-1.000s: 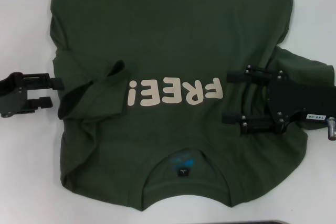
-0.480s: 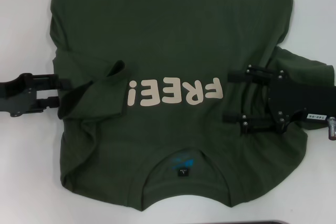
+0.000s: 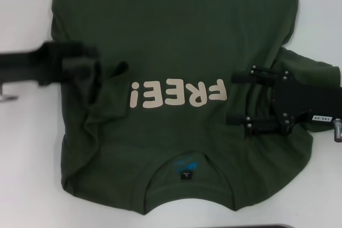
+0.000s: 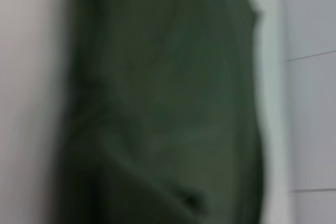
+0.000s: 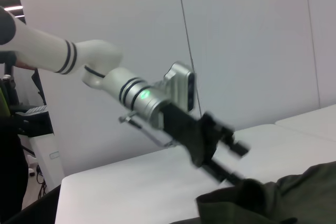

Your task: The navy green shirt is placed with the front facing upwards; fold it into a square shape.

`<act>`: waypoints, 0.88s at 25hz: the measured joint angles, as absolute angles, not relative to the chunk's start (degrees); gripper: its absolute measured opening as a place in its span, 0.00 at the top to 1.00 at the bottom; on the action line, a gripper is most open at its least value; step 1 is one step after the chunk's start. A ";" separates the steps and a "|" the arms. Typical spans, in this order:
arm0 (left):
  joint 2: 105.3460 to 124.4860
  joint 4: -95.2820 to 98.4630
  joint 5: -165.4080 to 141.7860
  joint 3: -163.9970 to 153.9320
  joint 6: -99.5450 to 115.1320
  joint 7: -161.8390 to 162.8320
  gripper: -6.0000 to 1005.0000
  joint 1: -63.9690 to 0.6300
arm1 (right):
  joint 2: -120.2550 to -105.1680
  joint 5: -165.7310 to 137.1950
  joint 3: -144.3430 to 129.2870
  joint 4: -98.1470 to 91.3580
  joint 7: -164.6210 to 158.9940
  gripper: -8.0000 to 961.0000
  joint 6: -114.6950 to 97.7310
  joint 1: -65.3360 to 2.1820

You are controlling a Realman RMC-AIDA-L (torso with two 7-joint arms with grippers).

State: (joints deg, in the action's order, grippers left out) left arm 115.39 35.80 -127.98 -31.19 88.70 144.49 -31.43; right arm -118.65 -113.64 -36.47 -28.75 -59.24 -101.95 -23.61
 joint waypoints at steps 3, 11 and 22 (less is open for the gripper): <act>115.55 35.63 -121.64 -29.07 90.45 144.19 0.31 -33.32 | -118.65 -113.64 -36.48 -28.80 -59.24 0.04 -102.03 -23.80; 112.35 35.76 -121.64 -30.01 90.00 149.41 0.31 -28.19 | -118.78 -113.57 -36.41 -29.57 -59.19 0.05 -101.97 -23.92; 112.87 36.49 -124.69 -34.83 90.37 150.45 0.31 -27.81 | -118.91 -113.62 -36.38 -30.07 -59.24 0.05 -101.86 -24.28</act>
State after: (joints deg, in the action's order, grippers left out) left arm 112.87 36.49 -124.69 -34.83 90.37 150.45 -27.81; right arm -118.91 -113.62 -36.38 -30.07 -59.24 -101.86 -24.28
